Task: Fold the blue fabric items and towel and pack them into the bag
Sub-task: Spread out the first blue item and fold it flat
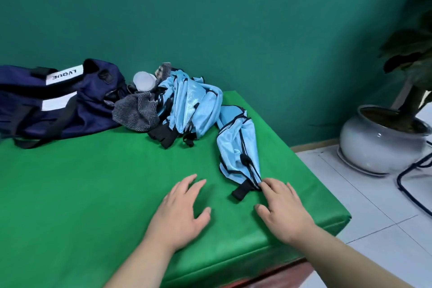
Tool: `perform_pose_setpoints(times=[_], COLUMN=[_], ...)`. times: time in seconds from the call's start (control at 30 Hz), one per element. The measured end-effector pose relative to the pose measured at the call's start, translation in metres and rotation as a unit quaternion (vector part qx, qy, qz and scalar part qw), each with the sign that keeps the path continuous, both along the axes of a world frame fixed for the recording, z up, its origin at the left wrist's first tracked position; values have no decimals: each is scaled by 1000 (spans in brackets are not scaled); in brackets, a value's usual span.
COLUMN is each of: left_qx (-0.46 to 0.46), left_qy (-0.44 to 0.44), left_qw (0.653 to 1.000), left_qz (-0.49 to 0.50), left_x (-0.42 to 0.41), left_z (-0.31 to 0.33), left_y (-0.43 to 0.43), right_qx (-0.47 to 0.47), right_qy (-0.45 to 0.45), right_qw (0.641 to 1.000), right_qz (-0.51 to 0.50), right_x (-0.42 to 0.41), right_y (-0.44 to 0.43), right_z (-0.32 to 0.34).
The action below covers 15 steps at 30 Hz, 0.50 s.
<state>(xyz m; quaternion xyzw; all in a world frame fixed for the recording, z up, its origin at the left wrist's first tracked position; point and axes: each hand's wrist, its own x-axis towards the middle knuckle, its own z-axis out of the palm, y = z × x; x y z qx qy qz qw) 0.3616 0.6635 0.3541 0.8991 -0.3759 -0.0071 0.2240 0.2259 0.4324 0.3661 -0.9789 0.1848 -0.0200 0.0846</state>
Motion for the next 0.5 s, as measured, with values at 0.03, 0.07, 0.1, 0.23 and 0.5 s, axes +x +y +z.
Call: perform_pose_setpoints(times=[0.03, 0.07, 0.1, 0.23, 0.5], left_qx=[-1, -3, -7, -19, -37], left_qy=[1, 4, 7, 18, 18], left_qw=[1000, 1000, 1000, 1000, 999], left_qz=[3, 6, 8, 17, 33], left_x=[-6, -10, -13, -14, -9], left_z=[1, 1, 2, 5, 2], left_y=[3, 6, 8, 9, 6], right_qx=[-2, -1, 2, 24, 102], right_qy=[-1, -4, -7, -32, -141], right_qw=[1000, 1000, 1000, 999, 977], right_qz=[-2, -5, -9, -36, -123], right_x=[-8, -15, -21, -32, -6], right_y=[6, 13, 18, 31, 23], right_z=[-1, -3, -5, -14, -2])
